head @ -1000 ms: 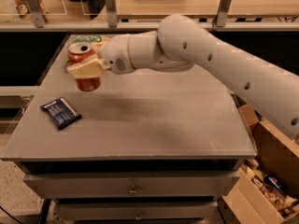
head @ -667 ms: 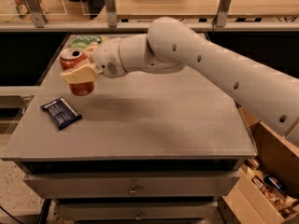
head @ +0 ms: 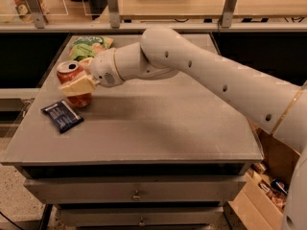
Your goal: Move coke can near rxbar blueberry
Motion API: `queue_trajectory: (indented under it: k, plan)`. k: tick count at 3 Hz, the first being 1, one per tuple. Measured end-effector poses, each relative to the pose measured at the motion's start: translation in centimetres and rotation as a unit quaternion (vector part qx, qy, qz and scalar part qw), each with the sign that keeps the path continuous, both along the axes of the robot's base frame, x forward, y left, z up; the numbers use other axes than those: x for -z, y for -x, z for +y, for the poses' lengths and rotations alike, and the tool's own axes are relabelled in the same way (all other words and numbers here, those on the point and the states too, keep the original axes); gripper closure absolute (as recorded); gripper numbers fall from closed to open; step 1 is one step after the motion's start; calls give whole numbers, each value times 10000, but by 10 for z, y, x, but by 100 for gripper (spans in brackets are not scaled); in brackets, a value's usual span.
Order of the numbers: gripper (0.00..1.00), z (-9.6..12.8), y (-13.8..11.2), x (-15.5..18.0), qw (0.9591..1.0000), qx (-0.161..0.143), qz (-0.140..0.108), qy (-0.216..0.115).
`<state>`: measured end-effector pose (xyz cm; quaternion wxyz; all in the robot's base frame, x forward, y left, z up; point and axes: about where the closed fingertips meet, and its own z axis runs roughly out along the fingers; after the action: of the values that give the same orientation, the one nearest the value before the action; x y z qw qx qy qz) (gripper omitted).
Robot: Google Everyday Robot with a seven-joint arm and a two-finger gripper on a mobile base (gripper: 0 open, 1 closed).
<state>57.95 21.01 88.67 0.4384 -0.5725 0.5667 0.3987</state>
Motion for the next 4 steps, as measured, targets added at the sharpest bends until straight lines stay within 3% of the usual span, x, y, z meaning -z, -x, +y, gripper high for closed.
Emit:
queue_trajectory:
  k: [2,3,4]
  plan:
    - [13,-13,-11,7,9999,122,-39,-42]
    - [0,-16,-12,6,9998,149,-79,-42]
    - [0,-20,-14,4,9999,111,-4,-103]
